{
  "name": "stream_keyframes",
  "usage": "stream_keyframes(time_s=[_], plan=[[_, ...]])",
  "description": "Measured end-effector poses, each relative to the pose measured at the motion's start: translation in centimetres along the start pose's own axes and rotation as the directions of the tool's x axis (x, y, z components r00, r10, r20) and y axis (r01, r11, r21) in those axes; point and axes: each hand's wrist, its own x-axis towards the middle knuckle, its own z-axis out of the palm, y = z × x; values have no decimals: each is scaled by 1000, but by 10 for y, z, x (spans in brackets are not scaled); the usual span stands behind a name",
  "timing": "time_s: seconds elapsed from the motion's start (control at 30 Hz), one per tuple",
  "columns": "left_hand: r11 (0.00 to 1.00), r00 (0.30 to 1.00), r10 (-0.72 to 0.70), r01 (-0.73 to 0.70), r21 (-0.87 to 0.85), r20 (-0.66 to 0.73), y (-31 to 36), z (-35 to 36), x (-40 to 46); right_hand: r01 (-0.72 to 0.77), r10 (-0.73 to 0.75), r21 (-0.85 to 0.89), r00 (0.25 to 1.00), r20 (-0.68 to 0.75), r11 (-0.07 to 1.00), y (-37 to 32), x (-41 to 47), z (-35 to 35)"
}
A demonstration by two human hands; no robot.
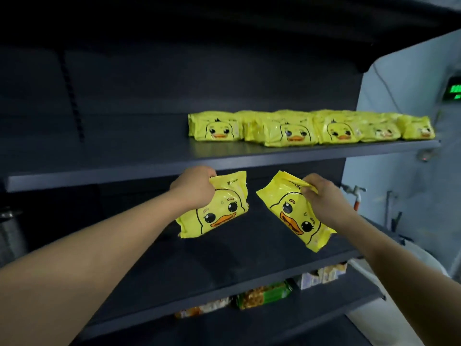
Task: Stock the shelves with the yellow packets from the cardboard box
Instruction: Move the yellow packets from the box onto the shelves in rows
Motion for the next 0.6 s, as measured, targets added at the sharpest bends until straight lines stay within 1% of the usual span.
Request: stream_keyframes(time_s=[0.13, 0.3, 0.43, 0.6], plan=[[997, 992, 71, -75, -33, -106, 10, -51, 44, 76, -75, 6, 992, -97, 997, -34, 29, -7], [985, 963, 162, -170, -16, -213, 20, -93, 107, 110, -108, 6, 984, -139, 994, -61, 73, -11], [984, 966, 176, -178, 7, -192, 18, -96, 166, 133, -141, -64, 979, -147, 989, -74, 107, -12], [980, 972, 201, -199, 30, -118, 9, -70, 232, 154, -180, -172, 974, -141, 973, -84, 144, -10]])
